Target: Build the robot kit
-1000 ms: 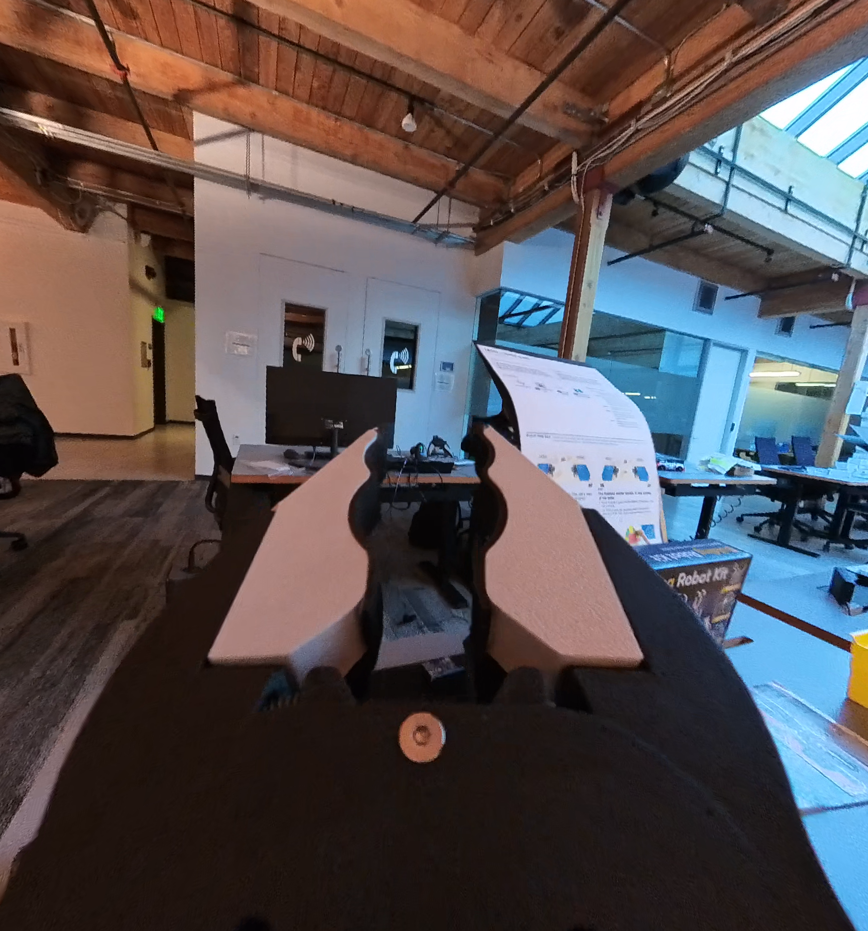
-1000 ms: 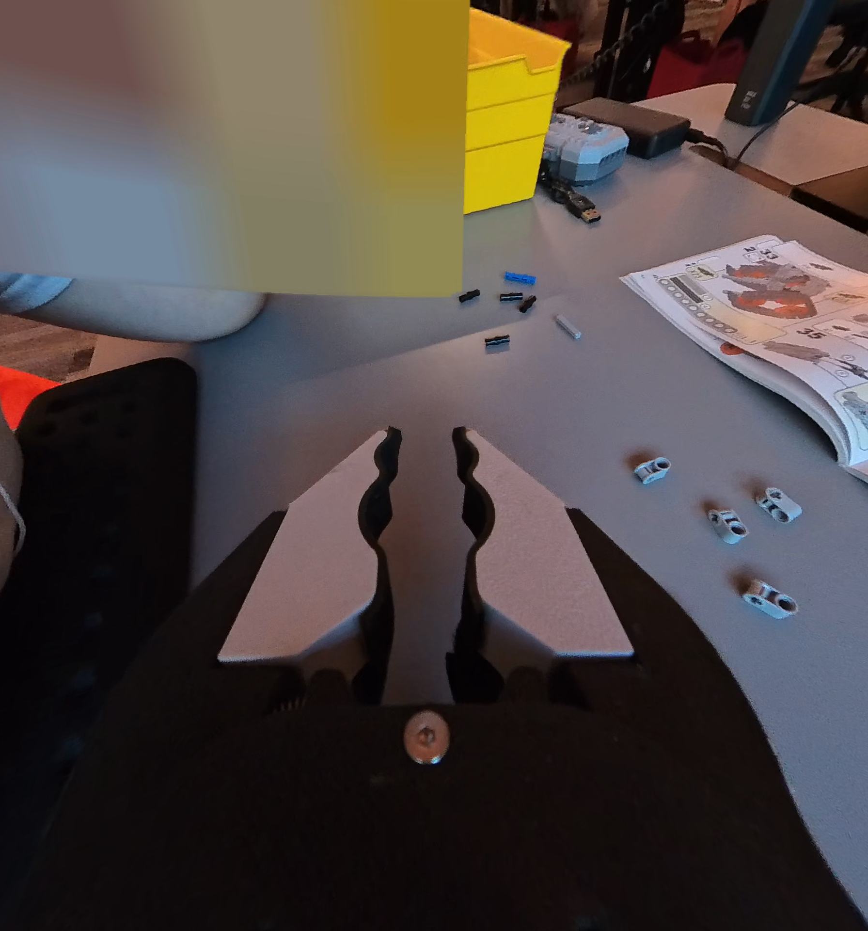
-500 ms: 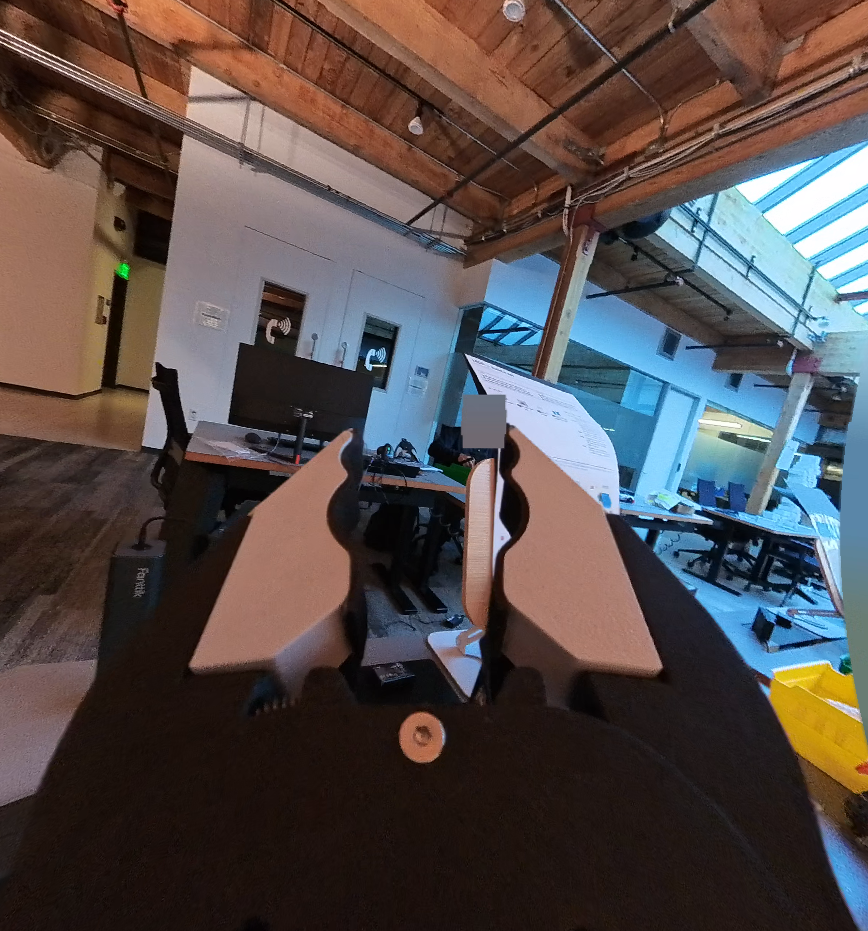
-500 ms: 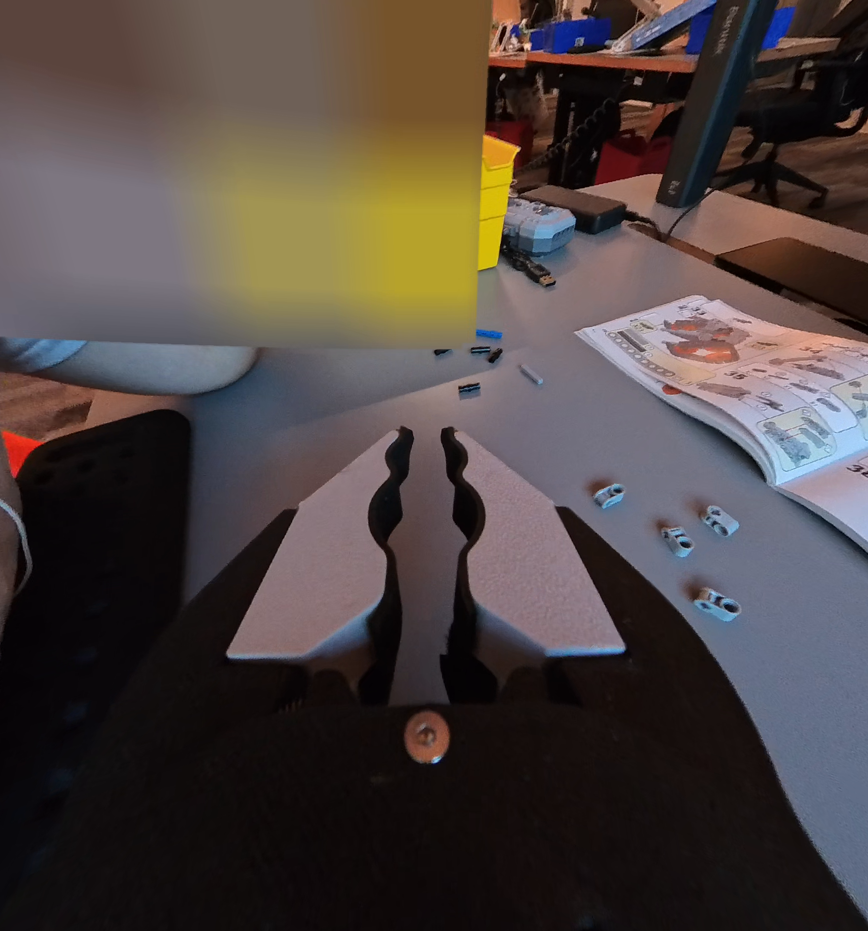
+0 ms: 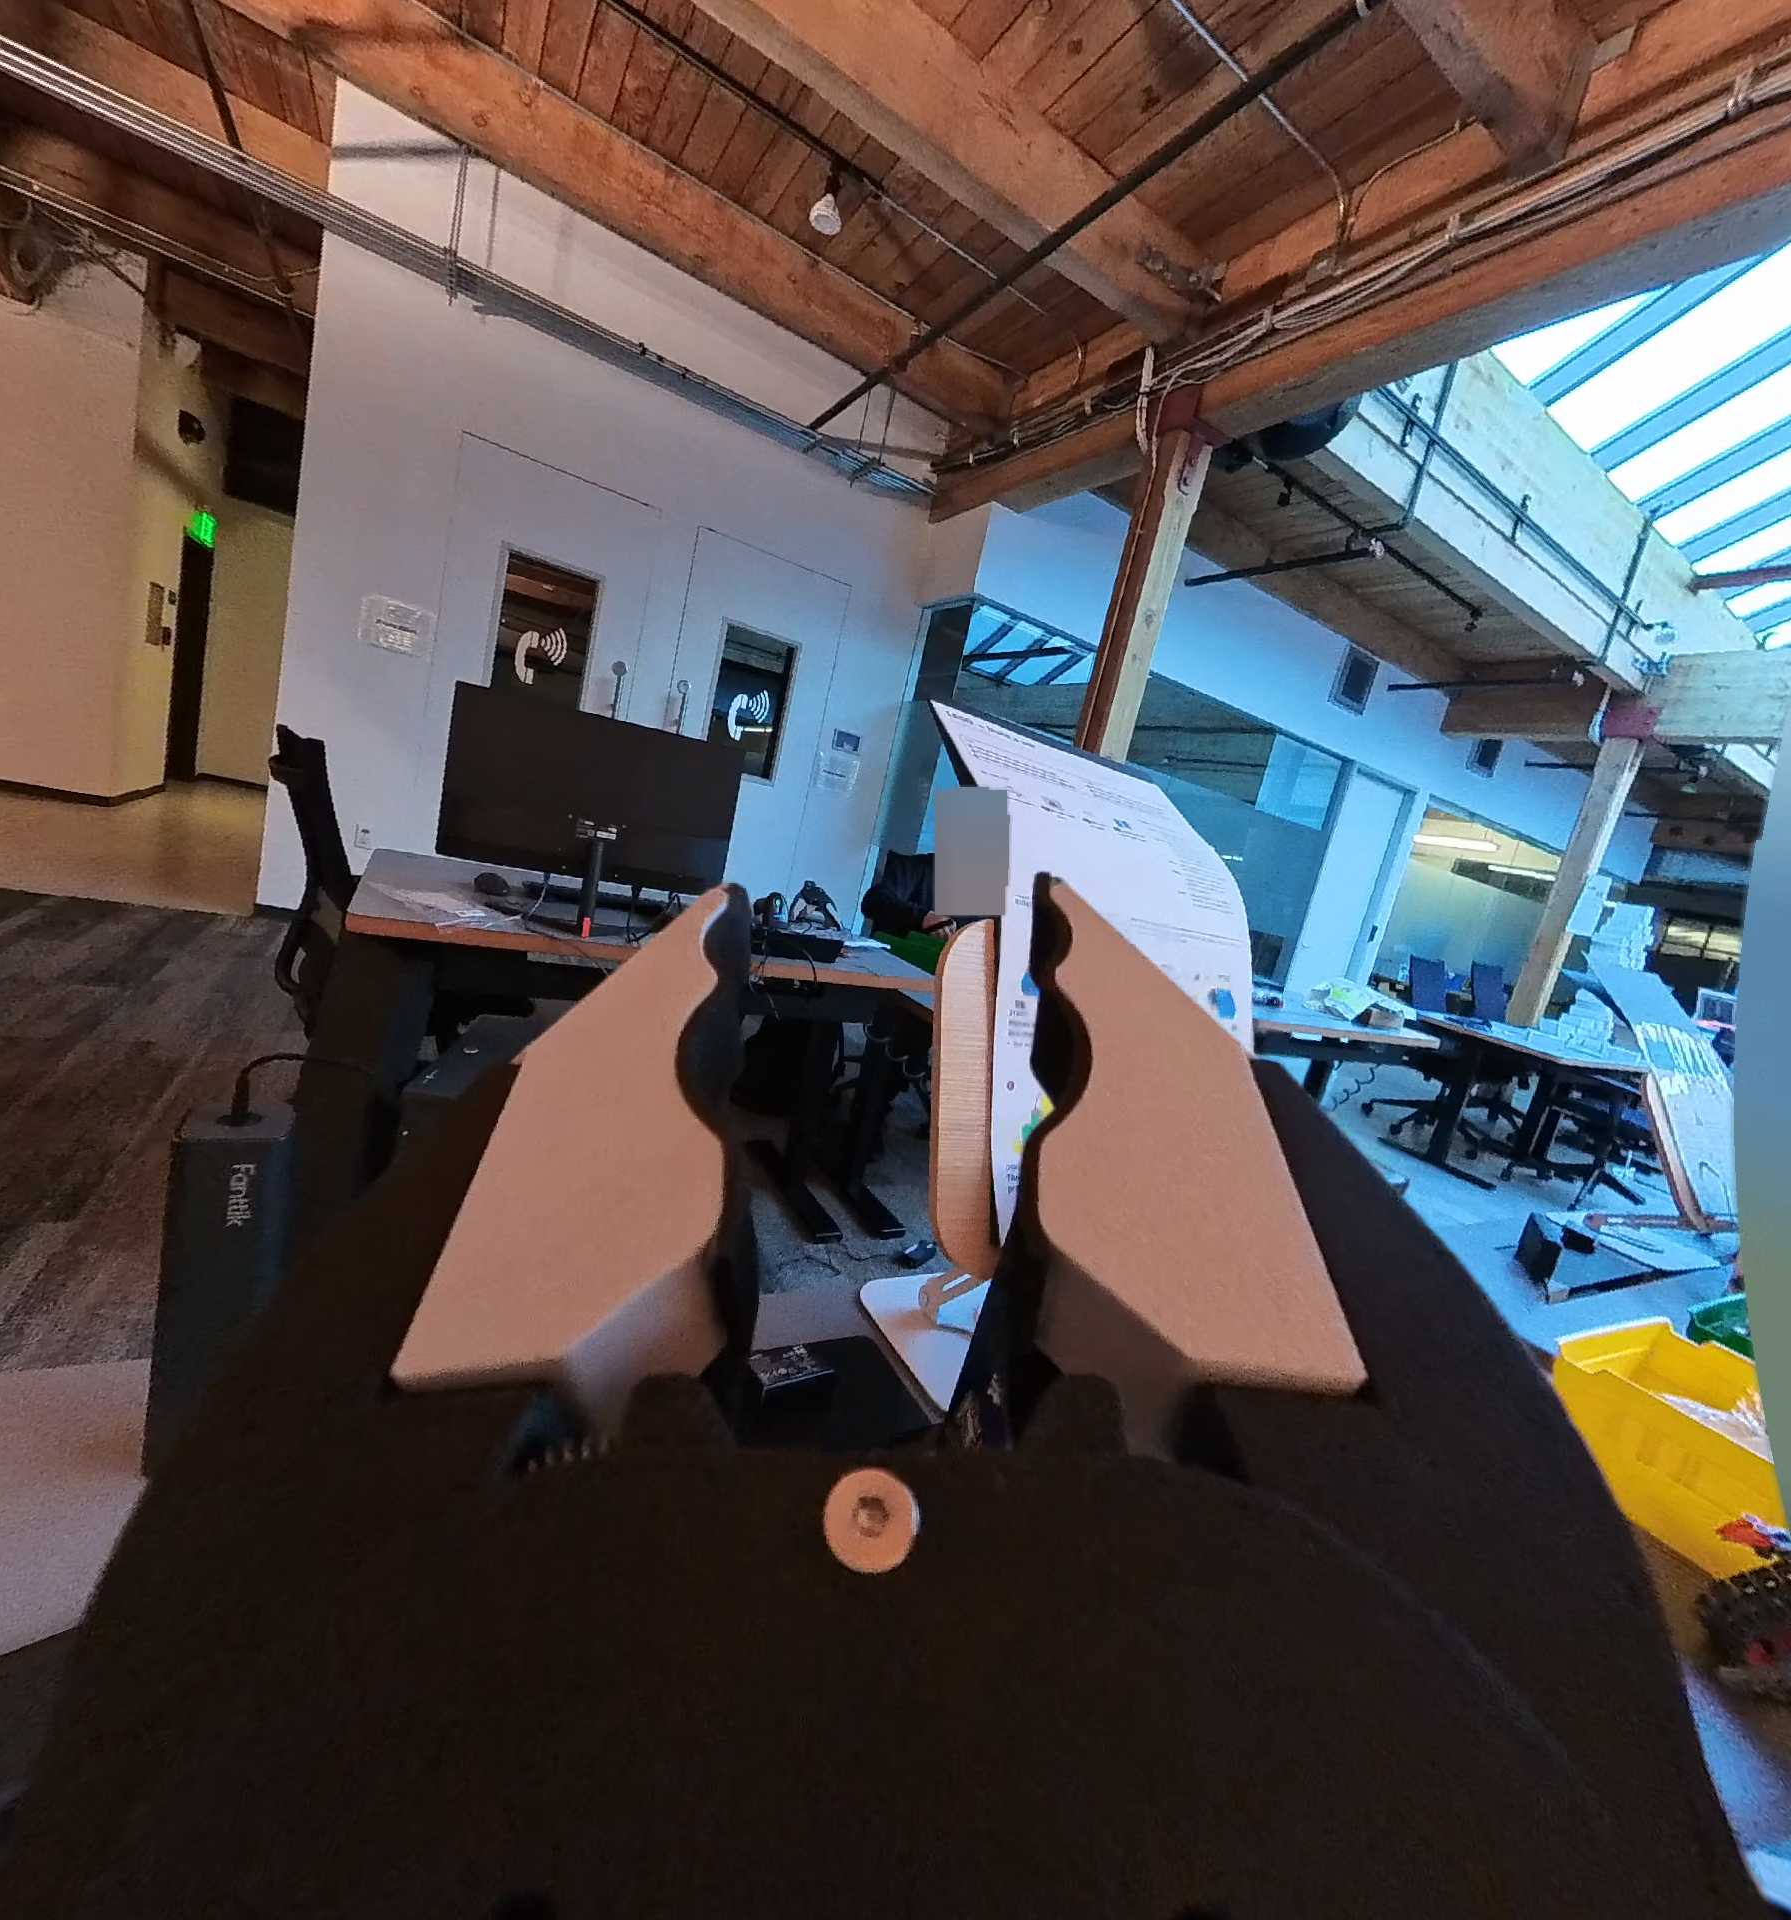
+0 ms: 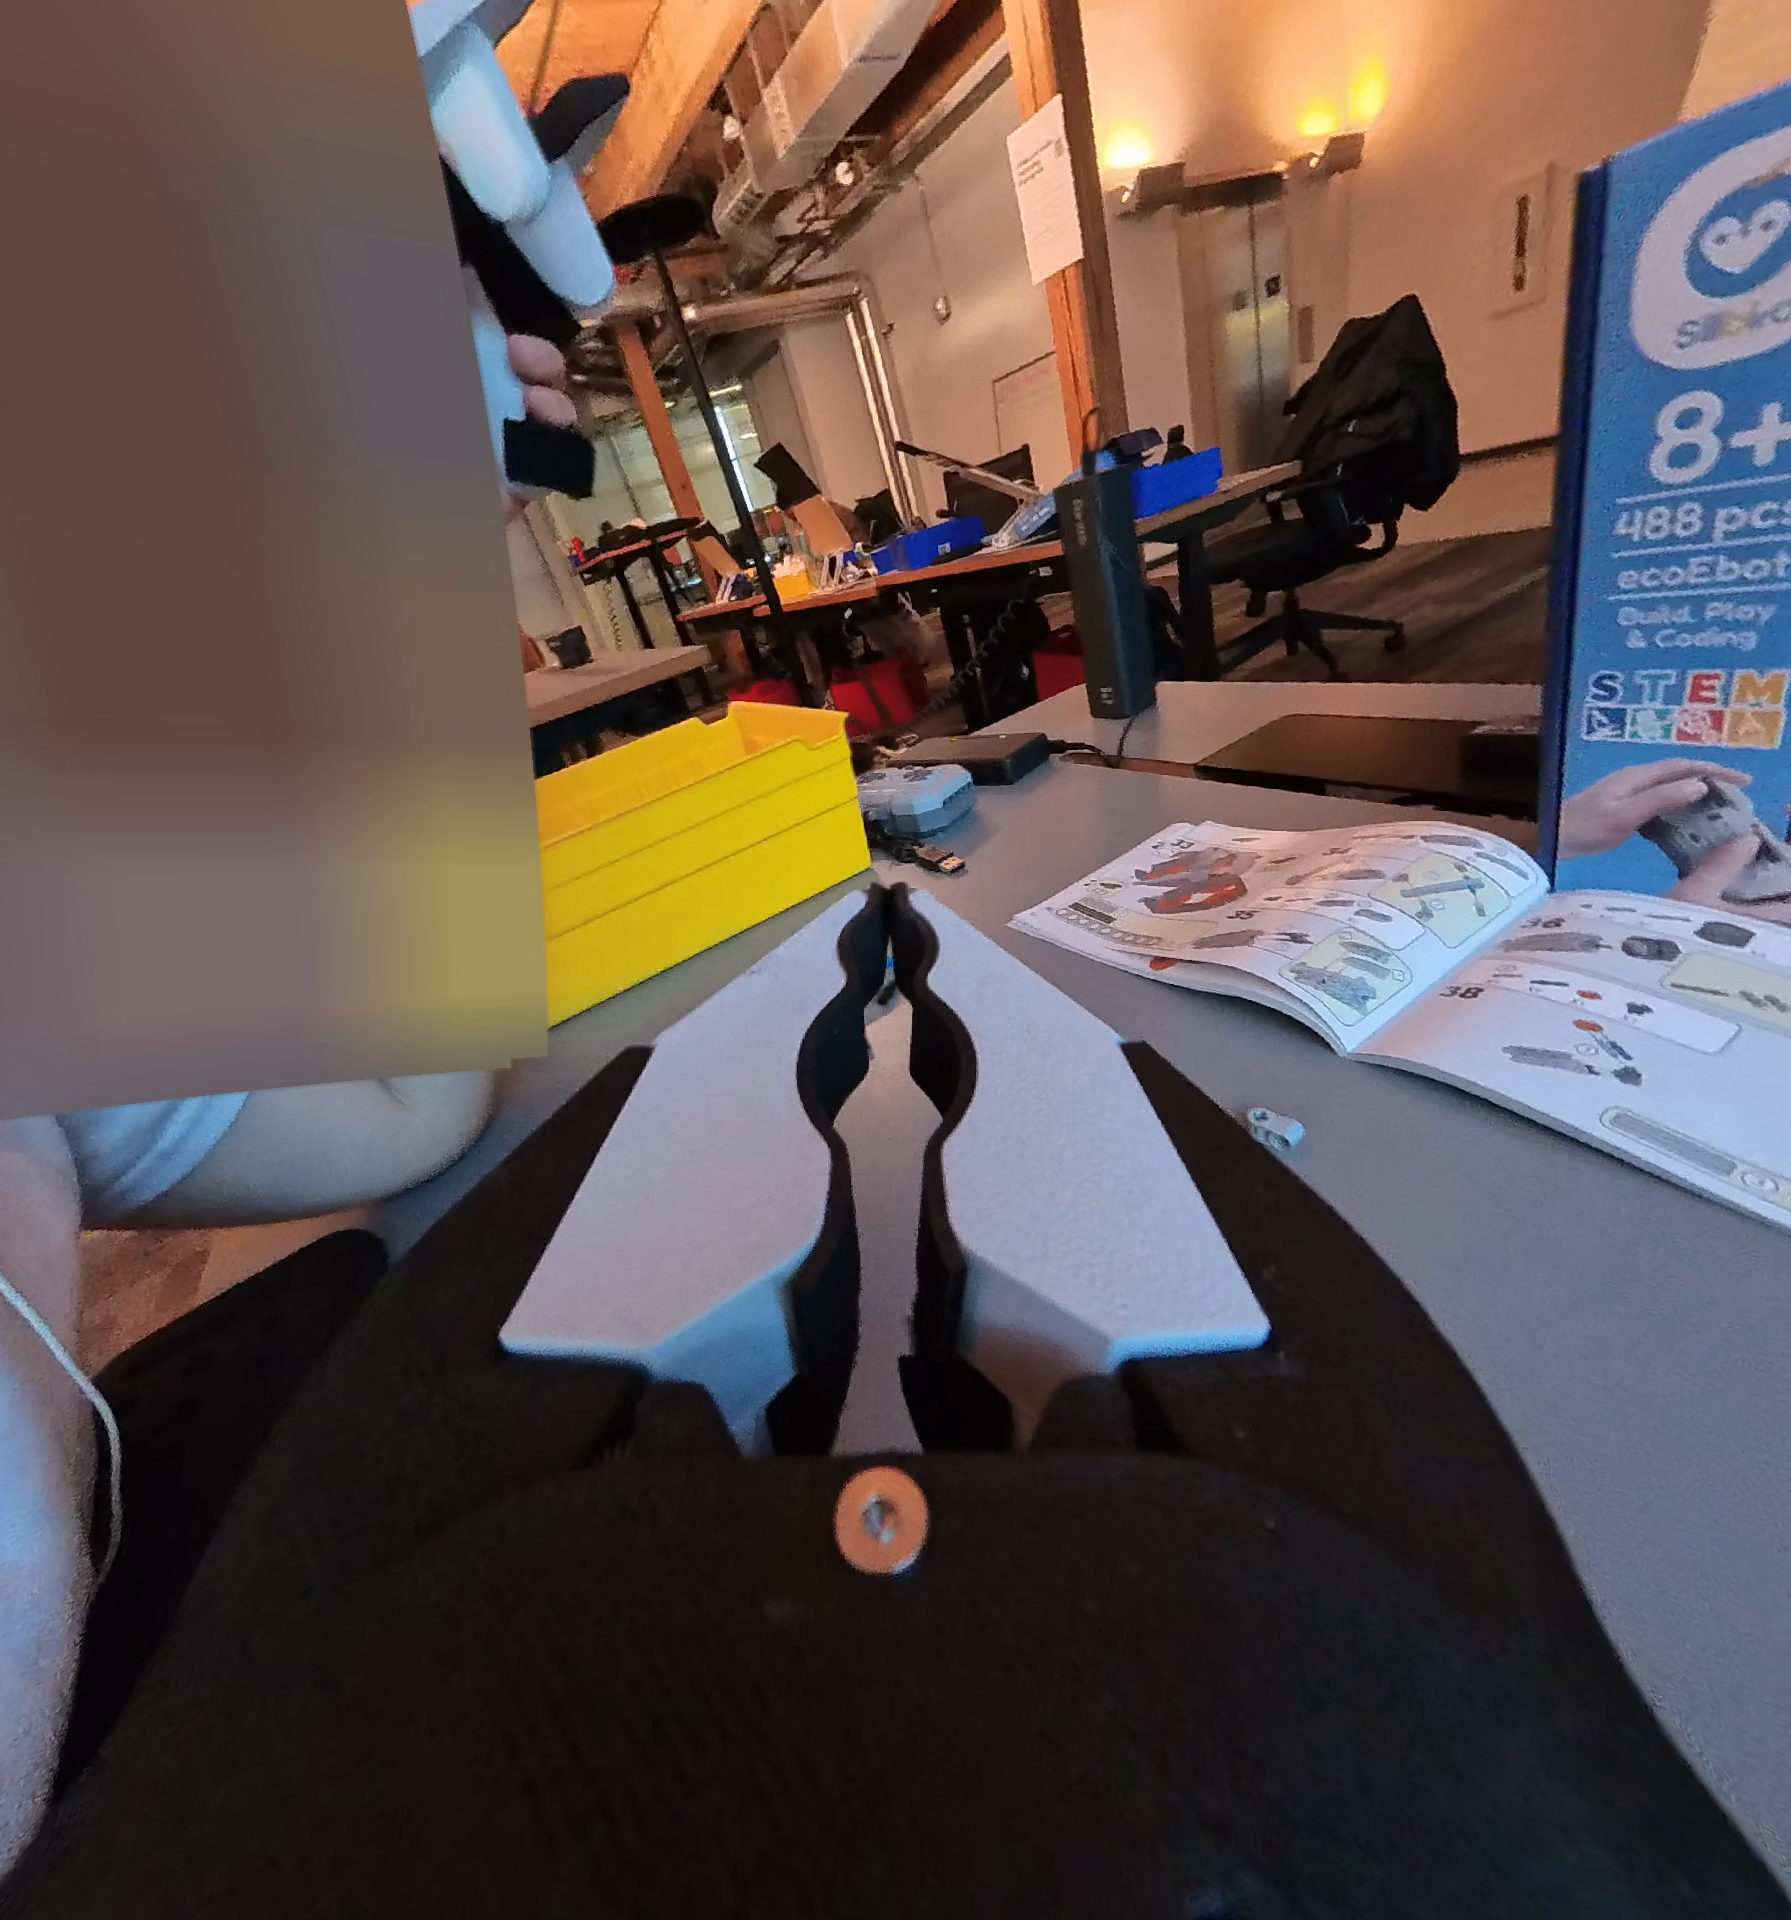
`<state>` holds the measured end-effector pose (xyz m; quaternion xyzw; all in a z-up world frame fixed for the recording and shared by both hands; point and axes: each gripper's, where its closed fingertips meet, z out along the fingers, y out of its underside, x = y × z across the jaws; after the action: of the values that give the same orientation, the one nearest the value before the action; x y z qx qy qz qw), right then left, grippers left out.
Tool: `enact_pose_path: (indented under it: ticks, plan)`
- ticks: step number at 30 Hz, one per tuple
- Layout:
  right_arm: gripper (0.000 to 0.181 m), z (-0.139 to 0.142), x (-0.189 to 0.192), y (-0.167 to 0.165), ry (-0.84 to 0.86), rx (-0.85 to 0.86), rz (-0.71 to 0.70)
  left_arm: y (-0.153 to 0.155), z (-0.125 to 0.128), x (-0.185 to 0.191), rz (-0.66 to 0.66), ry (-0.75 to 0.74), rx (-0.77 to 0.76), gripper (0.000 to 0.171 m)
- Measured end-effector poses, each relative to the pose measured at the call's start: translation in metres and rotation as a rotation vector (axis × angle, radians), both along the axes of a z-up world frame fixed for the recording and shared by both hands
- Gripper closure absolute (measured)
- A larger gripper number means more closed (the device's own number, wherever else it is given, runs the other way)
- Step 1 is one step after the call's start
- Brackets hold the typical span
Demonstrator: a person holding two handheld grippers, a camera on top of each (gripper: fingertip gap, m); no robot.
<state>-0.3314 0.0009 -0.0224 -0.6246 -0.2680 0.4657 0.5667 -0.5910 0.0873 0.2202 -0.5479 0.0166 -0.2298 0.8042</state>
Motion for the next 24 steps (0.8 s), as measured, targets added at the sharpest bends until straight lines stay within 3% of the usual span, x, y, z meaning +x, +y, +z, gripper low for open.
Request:
enact_pose_path:
  ticks: [24]
  plan:
    - [0.181,-0.015,-0.006,-0.001,-0.046,-0.060,0.046,-0.002,-0.001,0.003,-0.028,0.014,-0.018,0.120]
